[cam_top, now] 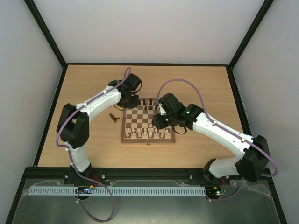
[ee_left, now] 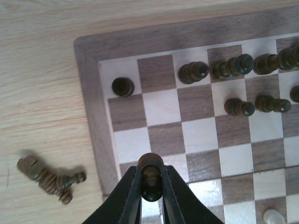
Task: Set up the chess pieces on the board
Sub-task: Place the chess piece on the chessboard.
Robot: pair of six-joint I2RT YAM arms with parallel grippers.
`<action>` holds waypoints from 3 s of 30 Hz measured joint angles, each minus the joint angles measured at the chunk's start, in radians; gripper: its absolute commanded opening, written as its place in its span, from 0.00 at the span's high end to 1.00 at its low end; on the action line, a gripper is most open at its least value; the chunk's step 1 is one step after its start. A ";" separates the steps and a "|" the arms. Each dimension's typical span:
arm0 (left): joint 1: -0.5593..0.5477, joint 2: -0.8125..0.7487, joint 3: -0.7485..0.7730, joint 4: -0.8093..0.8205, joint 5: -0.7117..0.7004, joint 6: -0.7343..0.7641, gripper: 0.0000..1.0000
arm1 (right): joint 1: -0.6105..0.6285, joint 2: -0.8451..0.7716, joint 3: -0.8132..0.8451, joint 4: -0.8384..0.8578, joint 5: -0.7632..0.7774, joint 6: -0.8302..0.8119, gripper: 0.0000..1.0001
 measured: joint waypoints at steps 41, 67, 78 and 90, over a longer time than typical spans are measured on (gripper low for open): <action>-0.061 0.289 0.188 0.003 0.026 0.040 0.83 | 0.000 0.000 0.000 0.000 0.030 0.000 0.55; -0.051 0.303 0.207 0.030 0.002 0.037 0.82 | 0.000 0.000 -0.005 0.000 0.014 0.000 0.55; -0.051 0.283 0.183 0.038 0.001 0.021 0.74 | 0.000 0.000 -0.006 0.000 0.010 0.000 0.55; -0.067 0.104 0.040 0.045 0.003 -0.010 0.72 | 0.000 0.000 -0.006 0.000 0.003 0.000 0.55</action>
